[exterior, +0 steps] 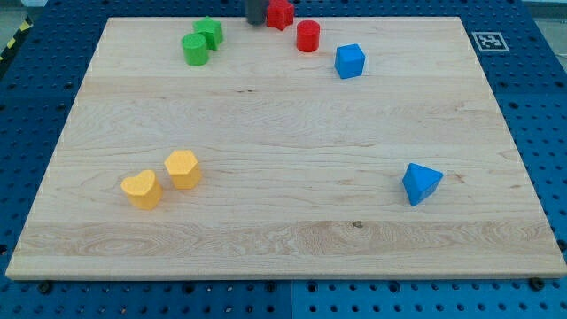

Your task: Slide the red star bit a right

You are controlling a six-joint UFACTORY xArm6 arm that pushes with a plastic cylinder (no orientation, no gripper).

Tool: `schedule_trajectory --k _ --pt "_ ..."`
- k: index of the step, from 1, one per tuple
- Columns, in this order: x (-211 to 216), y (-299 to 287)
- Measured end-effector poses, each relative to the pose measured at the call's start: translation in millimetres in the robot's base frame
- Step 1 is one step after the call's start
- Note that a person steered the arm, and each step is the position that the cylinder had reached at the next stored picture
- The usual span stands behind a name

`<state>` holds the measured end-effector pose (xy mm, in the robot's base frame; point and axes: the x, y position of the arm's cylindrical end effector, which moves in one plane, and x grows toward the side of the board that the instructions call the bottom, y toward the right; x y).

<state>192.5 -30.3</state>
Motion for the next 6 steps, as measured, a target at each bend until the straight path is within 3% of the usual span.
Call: schedule_trajectory --k 2,6 --pt "0 65" --pt "0 71"
